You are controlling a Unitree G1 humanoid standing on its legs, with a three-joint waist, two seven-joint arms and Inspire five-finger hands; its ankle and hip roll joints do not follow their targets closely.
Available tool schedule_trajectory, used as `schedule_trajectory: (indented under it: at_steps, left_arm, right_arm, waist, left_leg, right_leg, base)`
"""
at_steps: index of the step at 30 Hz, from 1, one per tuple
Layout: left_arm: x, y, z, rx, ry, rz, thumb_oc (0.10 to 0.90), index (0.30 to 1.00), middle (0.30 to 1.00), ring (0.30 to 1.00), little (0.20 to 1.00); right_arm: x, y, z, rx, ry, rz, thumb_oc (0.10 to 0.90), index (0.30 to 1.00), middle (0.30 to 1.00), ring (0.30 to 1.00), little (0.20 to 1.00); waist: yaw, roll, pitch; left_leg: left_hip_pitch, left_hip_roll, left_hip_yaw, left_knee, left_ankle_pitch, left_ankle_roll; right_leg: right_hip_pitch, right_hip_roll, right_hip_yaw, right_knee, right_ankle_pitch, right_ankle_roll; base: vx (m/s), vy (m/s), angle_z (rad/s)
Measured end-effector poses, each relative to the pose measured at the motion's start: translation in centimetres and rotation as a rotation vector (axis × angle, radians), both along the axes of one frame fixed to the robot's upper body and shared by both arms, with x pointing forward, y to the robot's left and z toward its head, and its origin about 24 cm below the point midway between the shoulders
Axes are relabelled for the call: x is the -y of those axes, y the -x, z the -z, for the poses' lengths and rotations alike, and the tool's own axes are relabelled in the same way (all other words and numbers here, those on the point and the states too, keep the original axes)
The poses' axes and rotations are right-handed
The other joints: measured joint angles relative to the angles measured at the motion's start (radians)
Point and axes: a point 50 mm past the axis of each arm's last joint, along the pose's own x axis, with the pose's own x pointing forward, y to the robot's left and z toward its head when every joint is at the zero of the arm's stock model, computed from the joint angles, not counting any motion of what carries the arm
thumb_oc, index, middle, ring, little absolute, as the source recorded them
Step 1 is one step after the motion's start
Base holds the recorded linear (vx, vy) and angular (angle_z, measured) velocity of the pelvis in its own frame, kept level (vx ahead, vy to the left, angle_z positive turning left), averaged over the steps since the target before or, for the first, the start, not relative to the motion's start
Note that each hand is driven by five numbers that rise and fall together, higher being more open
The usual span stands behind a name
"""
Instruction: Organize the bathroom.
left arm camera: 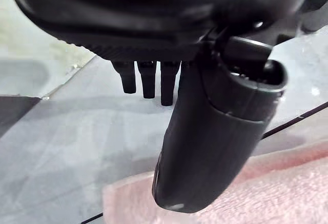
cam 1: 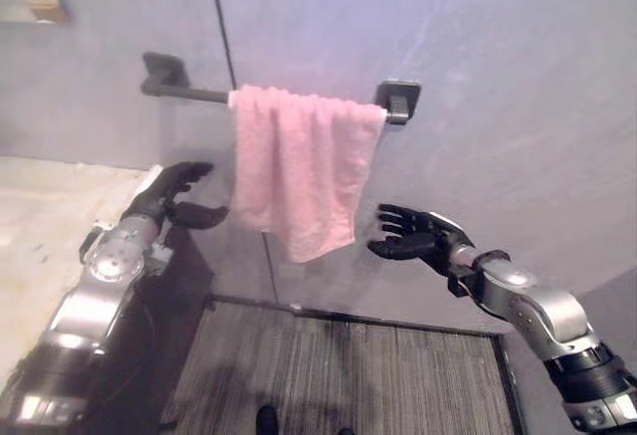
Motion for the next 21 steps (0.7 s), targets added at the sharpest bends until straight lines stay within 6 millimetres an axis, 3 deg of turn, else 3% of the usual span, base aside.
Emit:
schedule_trajectory:
  at_steps: [12, 21]
  left_arm:
    - [2.2, -1.1, 0.2, -0.049, 0.06, 0.076, 0.8, 0.9, 0.9, 0.9, 0.9]
    - [3.5, -0.9, 0.2, -0.083, 0.124, 0.145, 0.8, 0.9, 0.9, 0.9, 0.9]
  right_arm:
    - [-2.5, -1.3, -1.7, 0.09, 0.024, -0.013, 0.8, 0.9, 0.9, 0.9, 0.9]
    - [-2.7, -1.3, -2.7, 0.163, 0.107, -0.013, 0.8, 0.9, 0.9, 0.9, 0.9]
  waist:
    - [0.014, -0.009, 0.003]
    - [0.016, -0.01, 0.002]
  left_leg:
    - [-0.001, -0.013, 0.004, 0.0, -0.007, 0.008]
    - [-0.012, -0.014, 0.006, 0.0, -0.006, 0.01]
  right_leg:
    - [0.004, -0.014, -0.001, 0.0, 0.005, 0.009]
    - [-0.002, -0.016, -0.002, 0.0, 0.006, 0.01]
  base:
    - [0.03, 0.011, 0.03]
    - [0.0, 0.0, 0.0]
